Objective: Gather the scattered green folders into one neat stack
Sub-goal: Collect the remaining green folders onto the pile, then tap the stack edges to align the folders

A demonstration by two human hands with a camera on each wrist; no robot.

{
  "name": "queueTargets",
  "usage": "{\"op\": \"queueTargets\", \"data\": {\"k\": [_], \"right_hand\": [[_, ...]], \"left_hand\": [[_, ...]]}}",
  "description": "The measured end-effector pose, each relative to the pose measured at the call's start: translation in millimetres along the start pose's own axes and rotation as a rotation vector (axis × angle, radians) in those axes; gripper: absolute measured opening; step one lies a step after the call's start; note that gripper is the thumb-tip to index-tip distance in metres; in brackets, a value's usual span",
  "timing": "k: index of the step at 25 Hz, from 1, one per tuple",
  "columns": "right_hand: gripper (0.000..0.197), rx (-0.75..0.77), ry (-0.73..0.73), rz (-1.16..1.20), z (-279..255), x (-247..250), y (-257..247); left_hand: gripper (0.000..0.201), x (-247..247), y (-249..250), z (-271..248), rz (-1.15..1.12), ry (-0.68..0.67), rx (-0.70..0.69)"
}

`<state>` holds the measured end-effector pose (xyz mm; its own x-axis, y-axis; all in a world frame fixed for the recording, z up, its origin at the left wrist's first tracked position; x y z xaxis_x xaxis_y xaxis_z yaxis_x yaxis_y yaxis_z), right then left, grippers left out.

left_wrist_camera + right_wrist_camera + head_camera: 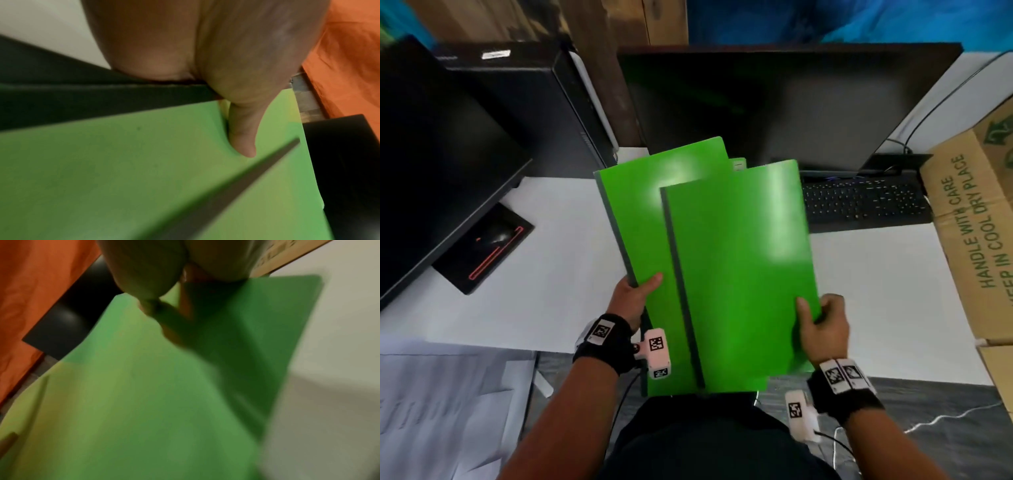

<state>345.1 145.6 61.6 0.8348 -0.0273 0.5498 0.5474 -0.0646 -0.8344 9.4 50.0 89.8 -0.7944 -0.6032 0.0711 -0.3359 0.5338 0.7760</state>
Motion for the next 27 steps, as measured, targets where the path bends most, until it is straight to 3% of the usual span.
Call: {"op": "queueTargets", "data": {"k": [5,8,12,16,19,22,27], "right_hand": [[0.051,-0.102,-0.354,0.199,38,-39,-16],[0.044,-0.114,-0.462,0.394,43,-45,-35],[0.063,-0.052,-0.354,0.598,48,-38,-70],[0.052,0.101,-0.297,0.672,58,-18,-105],[0.053,0.142,-0.296,0.639,58,-12,-107],[0.048,0.150,-0.306,0.546,49,-10,-102],[0.037,0.194,-0.253,0.515,46,-13,-101]], "left_hand": [[0.020,-23,14,-14,0.020,0.003,-0.097],[0.020,-29,30,-19,0.134,0.057,-0.185],[0.012,-39,64,-34,0.209,0.066,-0.415],[0.041,-35,91,-41,0.128,0.066,-0.588],[0.054,-34,95,-44,0.038,0.051,-0.604],[0.040,-43,97,-54,0.001,0.025,-0.641],[0.043,-49,131,-72,-0.069,0.101,-0.811]]}}
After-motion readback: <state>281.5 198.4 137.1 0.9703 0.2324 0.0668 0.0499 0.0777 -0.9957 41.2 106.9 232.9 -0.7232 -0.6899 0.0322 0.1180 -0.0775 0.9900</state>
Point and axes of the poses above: each hand's wrist, its own z-axis towards the middle knuckle, its own x-axis out of the back of the hand, y = z × x, the point moved 3 cm from there along z, towards the middle knuckle, and after that the axes turned 5 degrees about x, right-handed, at the moved point
